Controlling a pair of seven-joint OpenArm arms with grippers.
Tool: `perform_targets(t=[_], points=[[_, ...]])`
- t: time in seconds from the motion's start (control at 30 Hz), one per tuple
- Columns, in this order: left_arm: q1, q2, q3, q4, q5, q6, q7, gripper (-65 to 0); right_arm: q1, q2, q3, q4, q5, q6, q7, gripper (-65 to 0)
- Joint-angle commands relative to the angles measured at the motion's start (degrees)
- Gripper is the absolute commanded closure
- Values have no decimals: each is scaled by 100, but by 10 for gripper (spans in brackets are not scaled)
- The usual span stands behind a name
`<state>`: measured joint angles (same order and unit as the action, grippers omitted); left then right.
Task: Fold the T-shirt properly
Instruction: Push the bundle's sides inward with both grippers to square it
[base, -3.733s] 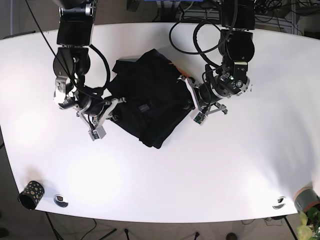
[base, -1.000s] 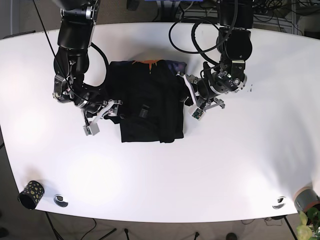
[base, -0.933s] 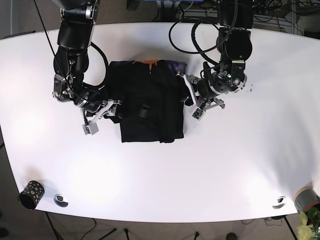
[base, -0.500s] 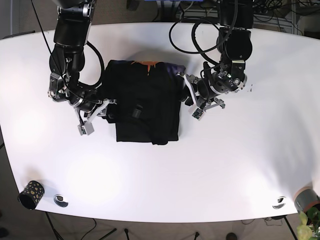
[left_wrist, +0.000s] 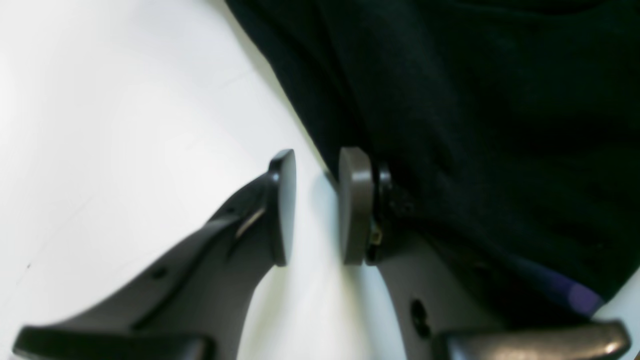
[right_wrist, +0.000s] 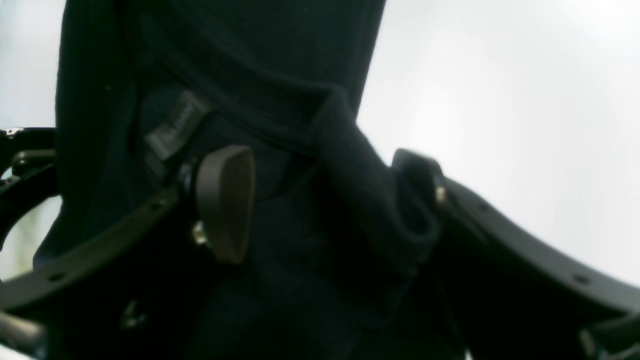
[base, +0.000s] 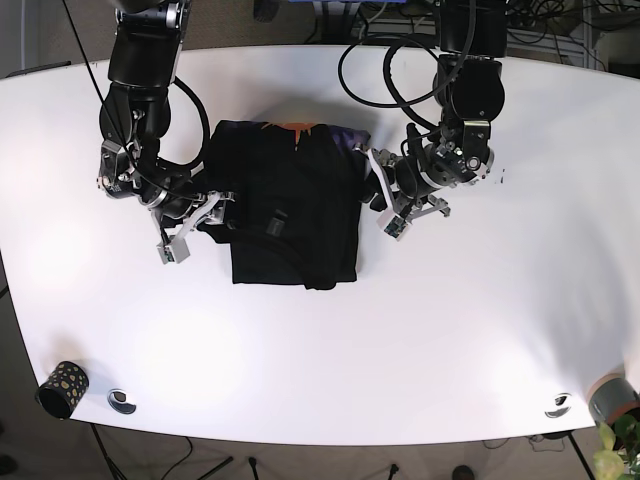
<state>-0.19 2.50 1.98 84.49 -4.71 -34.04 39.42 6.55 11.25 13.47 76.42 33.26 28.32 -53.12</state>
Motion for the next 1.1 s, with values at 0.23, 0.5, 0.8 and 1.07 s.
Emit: perform_targets(t=[0.23,0.5,0.8,1.07], points=[[-109,27,9,83,-78,6,-131,-143,132,58,46,98,107,4,121,-49],[-100,27,35,83,-78,6,-131,-143,106,58,20,512,151,4,68,0],[-311,62,53,74,-96,6,-131,-144,-79,14,2,2138,151,12,-556,0],[-531,211,53,83,-96,6,-131,-144,-35,23,-7,2226,116,21,-556,0]])
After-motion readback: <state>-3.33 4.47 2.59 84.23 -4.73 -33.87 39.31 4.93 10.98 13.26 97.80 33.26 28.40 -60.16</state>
